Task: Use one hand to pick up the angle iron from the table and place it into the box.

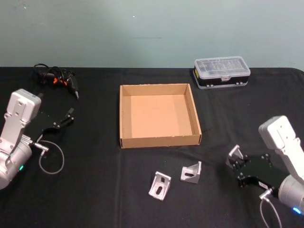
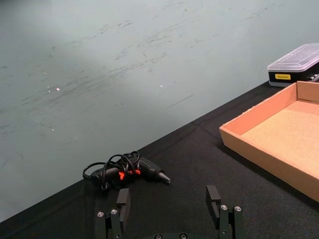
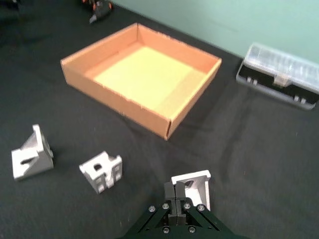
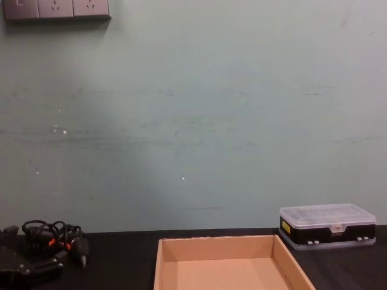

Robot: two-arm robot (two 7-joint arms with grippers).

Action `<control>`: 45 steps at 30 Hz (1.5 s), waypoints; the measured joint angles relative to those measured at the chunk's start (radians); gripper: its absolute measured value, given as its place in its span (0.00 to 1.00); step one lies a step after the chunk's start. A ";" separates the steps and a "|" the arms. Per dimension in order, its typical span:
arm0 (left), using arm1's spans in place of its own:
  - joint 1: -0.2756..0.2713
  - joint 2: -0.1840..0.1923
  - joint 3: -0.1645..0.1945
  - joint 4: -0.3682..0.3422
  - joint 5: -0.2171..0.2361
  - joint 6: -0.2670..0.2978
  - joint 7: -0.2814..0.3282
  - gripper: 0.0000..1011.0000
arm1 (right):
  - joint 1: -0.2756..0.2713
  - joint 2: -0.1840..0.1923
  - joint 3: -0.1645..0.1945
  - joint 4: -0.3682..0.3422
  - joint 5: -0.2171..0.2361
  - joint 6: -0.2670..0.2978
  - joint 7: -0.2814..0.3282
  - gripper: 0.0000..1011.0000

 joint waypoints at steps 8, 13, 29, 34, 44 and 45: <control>0.000 0.000 0.000 0.000 0.000 0.000 0.000 0.99 | 0.070 -0.044 -0.003 -0.027 -0.015 0.032 0.026 0.00; 0.000 0.000 0.000 0.000 0.000 0.000 0.000 0.99 | 0.164 -0.102 -0.041 -0.002 -0.029 0.081 0.042 0.00; 0.000 0.000 0.000 0.000 0.000 0.000 0.000 0.99 | 0.505 -0.351 -0.201 0.314 -0.147 0.176 0.058 0.00; 0.000 0.000 0.000 0.000 0.000 0.000 0.000 0.99 | 0.559 -0.404 -0.215 0.405 -0.169 0.191 0.051 0.00; 0.000 0.000 0.000 0.000 0.000 0.000 0.000 0.99 | 0.635 -0.492 -0.216 0.572 -0.206 0.194 0.020 0.00; 0.000 0.000 0.000 0.000 0.000 0.000 0.000 0.99 | 0.640 -0.498 -0.215 0.584 -0.207 0.192 0.020 0.00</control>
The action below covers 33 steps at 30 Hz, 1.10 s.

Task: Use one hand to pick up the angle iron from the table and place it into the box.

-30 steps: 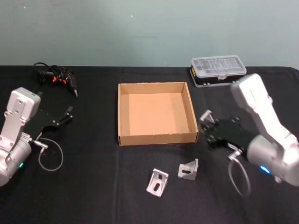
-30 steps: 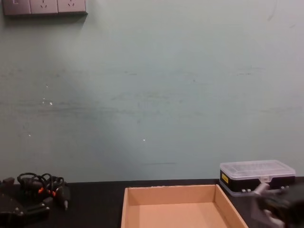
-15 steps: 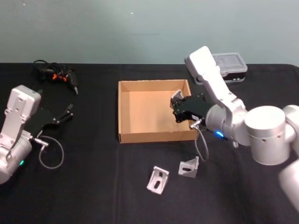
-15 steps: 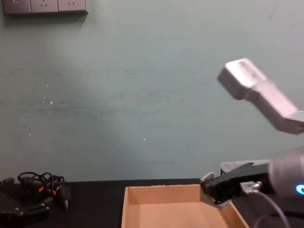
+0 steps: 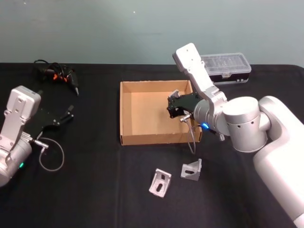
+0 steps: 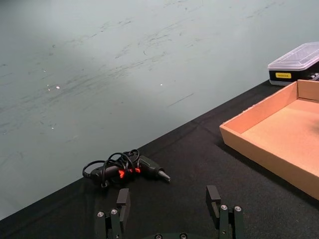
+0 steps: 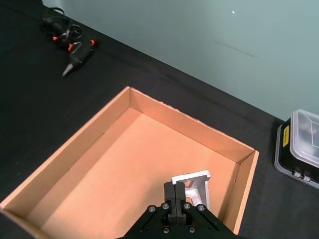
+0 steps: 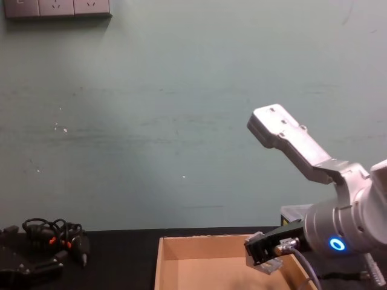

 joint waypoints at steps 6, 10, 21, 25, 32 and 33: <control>0.000 0.000 0.000 0.000 0.000 0.000 0.000 0.99 | 0.011 -0.010 0.002 0.022 -0.004 -0.004 0.000 0.00; 0.000 0.000 0.000 0.000 0.000 0.000 0.000 0.99 | 0.009 -0.008 0.002 0.017 -0.003 -0.004 0.000 0.01; 0.000 0.000 0.000 0.000 0.000 0.000 0.000 0.99 | 0.005 -0.004 0.001 0.010 -0.003 -0.004 0.001 0.29; 0.000 0.000 0.000 0.000 0.000 0.000 0.000 0.99 | 0.005 -0.004 0.001 0.008 -0.003 -0.004 0.001 0.44; 0.000 0.000 0.000 0.000 0.000 0.000 0.000 0.99 | 0.004 -0.003 0.001 0.007 -0.002 -0.004 0.001 0.62; 0.000 0.000 0.000 0.000 0.000 0.000 0.000 0.99 | 0.004 -0.003 0.001 0.006 -0.002 -0.004 0.001 0.68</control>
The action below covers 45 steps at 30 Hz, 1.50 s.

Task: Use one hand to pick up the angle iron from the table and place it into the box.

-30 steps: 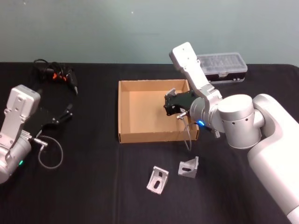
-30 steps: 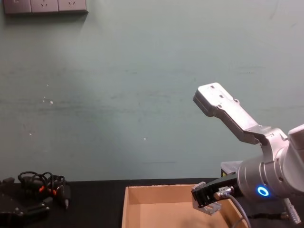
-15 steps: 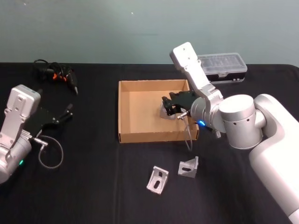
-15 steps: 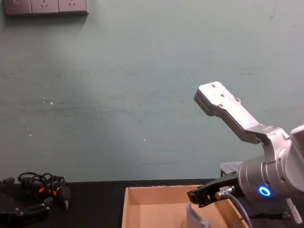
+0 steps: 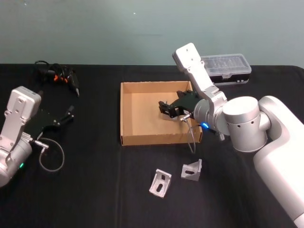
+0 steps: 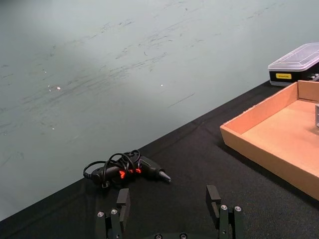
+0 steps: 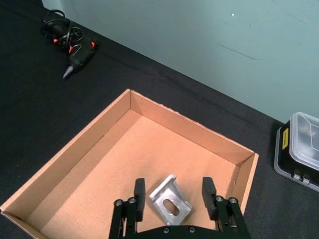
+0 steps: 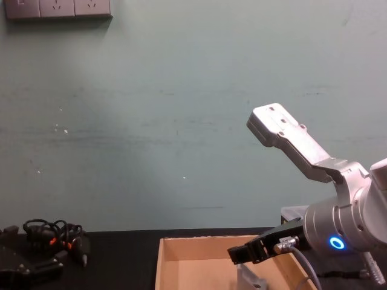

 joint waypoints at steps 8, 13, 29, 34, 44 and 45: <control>0.000 0.000 0.000 0.000 0.000 0.000 0.000 0.99 | -0.003 0.003 0.001 -0.006 0.000 -0.002 0.002 0.91; 0.000 0.000 0.000 0.000 0.000 0.000 0.000 0.99 | -0.038 0.036 0.020 -0.067 0.000 -0.016 0.037 0.99; 0.000 0.000 0.000 0.000 0.000 0.000 0.000 0.99 | -0.242 0.304 0.152 -0.364 0.124 -0.022 0.297 0.99; 0.000 0.000 0.000 0.000 0.000 0.000 0.000 0.99 | -0.314 0.396 0.198 -0.421 0.178 -0.064 0.368 0.99; 0.000 0.000 0.000 0.000 0.000 0.000 0.000 0.99 | -0.415 0.507 0.203 -0.464 0.246 -0.164 0.484 0.99; 0.000 0.000 0.000 0.000 0.000 0.000 0.000 0.99 | -0.419 0.510 0.200 -0.464 0.248 -0.176 0.491 0.99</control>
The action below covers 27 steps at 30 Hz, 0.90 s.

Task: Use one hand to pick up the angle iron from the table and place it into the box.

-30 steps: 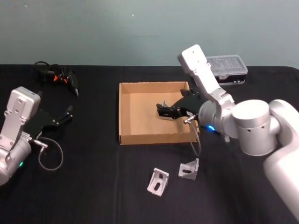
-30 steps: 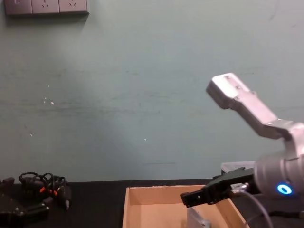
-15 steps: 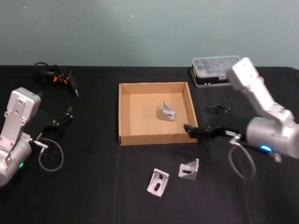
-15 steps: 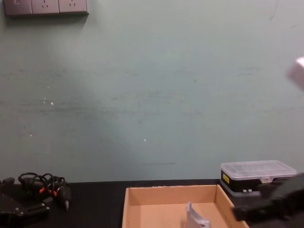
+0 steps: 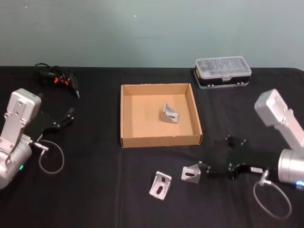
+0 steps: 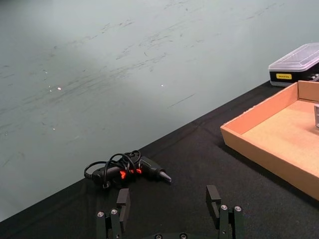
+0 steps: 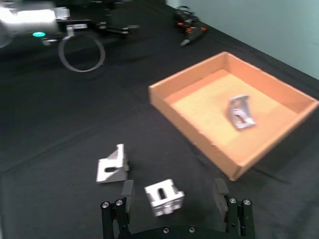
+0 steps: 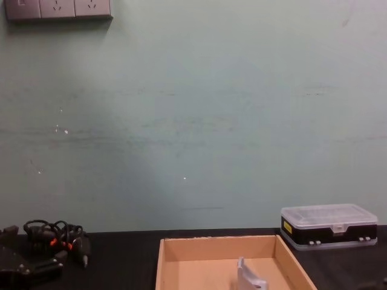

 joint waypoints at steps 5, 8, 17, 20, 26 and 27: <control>0.000 0.000 0.000 0.000 0.000 0.000 0.000 0.99 | -0.018 0.012 -0.026 0.017 0.008 -0.085 0.031 0.99; 0.000 0.000 0.000 0.000 0.000 0.000 0.000 0.99 | -0.021 0.015 -0.038 0.030 0.008 -0.119 0.036 0.99; 0.000 0.000 0.000 0.000 0.000 0.000 0.000 0.99 | 0.016 0.018 -0.087 0.092 0.006 -0.179 0.057 0.99; 0.000 0.000 0.000 0.000 0.000 0.000 0.000 0.99 | 0.030 0.017 -0.100 0.108 0.003 -0.182 0.058 0.99; 0.000 0.000 0.000 0.000 0.000 0.000 0.000 0.99 | 0.062 0.005 -0.135 0.151 -0.006 -0.181 0.053 0.99; 0.000 0.000 0.000 0.000 0.000 0.000 0.000 0.99 | 0.068 0.002 -0.142 0.159 -0.006 -0.180 0.050 0.99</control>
